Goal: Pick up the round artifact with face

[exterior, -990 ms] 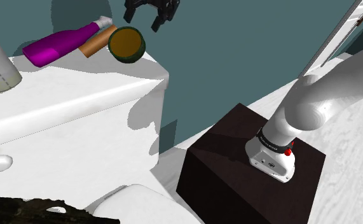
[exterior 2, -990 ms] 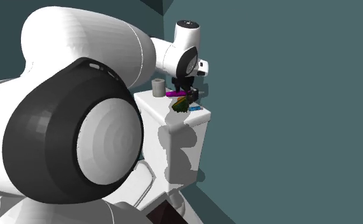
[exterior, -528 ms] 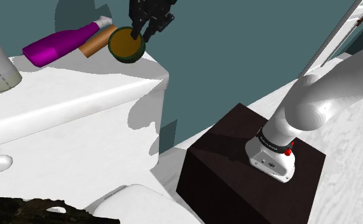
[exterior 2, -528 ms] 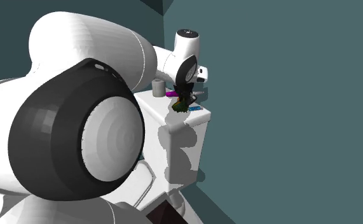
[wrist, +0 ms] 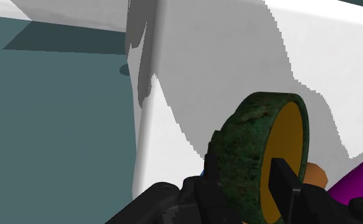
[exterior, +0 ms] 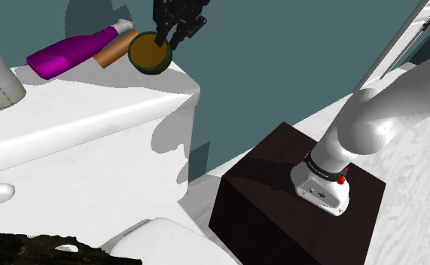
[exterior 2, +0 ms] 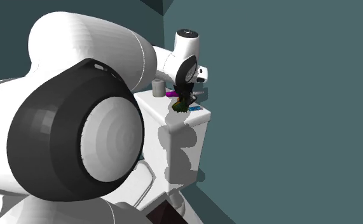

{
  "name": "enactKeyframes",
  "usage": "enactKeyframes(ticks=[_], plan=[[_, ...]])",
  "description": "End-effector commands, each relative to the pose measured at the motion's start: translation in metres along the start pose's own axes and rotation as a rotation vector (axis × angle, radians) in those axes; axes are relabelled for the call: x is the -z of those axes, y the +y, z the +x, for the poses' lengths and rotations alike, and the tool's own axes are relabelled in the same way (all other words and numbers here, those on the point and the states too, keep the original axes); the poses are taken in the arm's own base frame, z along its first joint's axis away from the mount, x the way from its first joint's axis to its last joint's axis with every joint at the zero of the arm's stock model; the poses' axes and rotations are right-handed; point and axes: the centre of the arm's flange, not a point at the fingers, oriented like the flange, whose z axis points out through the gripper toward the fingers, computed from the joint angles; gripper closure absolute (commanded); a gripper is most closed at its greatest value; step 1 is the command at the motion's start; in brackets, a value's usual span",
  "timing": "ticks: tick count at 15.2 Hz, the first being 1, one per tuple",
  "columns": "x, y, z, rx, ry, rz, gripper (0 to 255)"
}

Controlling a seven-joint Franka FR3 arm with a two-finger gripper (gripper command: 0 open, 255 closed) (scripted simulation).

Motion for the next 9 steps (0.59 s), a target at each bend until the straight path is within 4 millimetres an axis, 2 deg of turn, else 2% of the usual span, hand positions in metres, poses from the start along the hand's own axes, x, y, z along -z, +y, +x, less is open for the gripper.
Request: enactKeyframes(ticks=[1,9], plan=[[0.005,-0.002,0.001,0.000,-0.001,-0.001,255],[0.042,-0.018,0.014,0.000,-0.001,-0.001,255]])
